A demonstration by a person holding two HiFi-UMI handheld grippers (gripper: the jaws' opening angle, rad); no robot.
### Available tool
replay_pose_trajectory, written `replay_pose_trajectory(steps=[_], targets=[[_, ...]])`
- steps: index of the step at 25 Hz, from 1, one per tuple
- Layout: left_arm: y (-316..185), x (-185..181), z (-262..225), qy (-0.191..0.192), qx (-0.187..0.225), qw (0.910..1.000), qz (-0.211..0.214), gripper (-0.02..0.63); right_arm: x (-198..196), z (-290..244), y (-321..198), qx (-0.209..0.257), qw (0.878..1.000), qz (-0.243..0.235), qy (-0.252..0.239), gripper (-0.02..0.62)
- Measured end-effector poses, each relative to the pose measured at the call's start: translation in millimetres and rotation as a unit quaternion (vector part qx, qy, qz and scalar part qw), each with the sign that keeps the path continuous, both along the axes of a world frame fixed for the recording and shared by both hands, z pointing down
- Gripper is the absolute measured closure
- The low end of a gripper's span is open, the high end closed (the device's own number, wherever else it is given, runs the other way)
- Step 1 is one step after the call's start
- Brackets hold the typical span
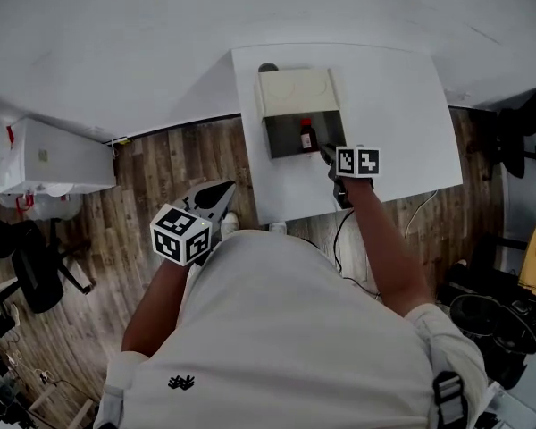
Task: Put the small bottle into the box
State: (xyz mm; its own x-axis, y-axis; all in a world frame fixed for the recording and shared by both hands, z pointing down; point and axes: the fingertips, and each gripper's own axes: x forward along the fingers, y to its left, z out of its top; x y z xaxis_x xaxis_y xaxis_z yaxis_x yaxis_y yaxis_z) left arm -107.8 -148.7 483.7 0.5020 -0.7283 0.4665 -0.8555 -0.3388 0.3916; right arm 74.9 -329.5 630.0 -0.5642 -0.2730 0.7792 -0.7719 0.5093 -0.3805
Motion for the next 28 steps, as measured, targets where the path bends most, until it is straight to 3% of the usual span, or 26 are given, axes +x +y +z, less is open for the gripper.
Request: replay_pose_trajectory(steps=[1, 3, 11, 17, 28], targets=[[0, 0, 0, -0.001, 0.001, 1.0000, 0.002, 0.600, 5, -2, 8, 0.006, 1.000, 0.001, -0.003, 0.573], [0, 1, 0, 0.001, 0.000, 1.0000, 0.007, 0.600, 11, -8, 28, 0.012, 1.000, -0.003, -0.009, 0.583], [-4, 0, 6, -0.001, 0.001, 0.9991, 0.043, 0.600, -19, -24, 114, 0.025, 0.995, -0.085, -0.040, 0.589], [-6, -6, 9, -0.001, -0.001, 0.9977, 0.067, 0.600, -47, -44, 139, 0.057, 0.990, -0.119, -0.054, 0.589], [16, -38, 17, -0.002, -0.001, 0.9954, 0.096, 0.600, -70, -60, 159, 0.095, 0.990, -0.064, -0.084, 0.589]])
